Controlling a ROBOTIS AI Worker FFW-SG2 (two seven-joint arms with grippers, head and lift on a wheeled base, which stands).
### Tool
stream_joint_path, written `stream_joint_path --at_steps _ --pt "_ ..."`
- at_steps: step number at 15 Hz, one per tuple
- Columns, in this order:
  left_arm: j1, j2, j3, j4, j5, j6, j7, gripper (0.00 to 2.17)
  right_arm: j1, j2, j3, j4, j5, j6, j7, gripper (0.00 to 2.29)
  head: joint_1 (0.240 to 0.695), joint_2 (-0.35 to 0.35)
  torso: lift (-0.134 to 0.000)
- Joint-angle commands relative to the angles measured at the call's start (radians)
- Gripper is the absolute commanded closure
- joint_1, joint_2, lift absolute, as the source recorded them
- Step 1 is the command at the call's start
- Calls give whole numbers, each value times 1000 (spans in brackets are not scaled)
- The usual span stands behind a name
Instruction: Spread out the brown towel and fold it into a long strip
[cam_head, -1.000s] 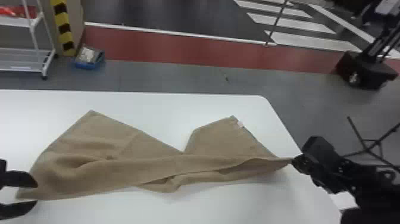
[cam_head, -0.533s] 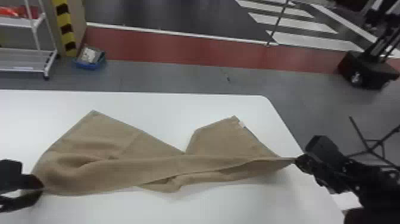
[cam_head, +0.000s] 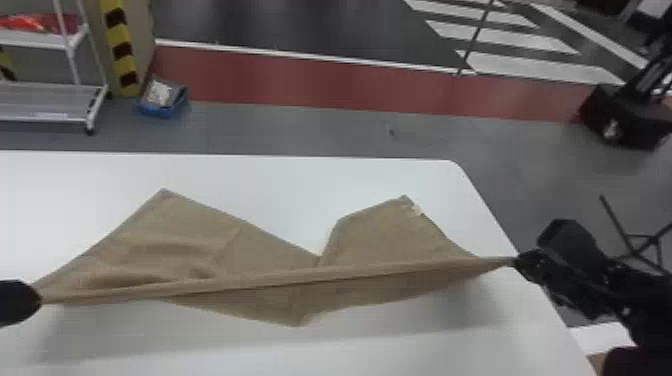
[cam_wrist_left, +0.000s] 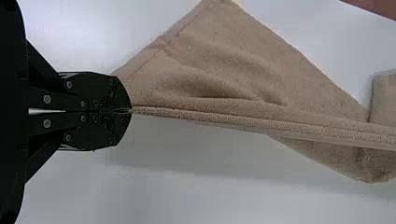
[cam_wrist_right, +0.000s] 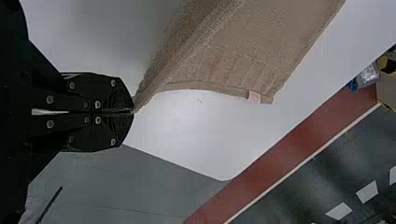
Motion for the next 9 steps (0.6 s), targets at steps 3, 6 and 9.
stream_joint_path --at_steps 3,6,9 --pt "-71 -16 28 -36 9 32 -12 1798 -49 3 54 -9 -23 92 -30 1507 695 -221 -123" --pt "-118 -32 37 -68 -14 130 -44 1798 -65 11 100 -44 -25 199 -27 1507 695 -198 -123" --pt "-106 -35 115 -142 -8 133 -74 1798 -42 12 81 -92 -48 196 -10 1507 695 -165 -123"
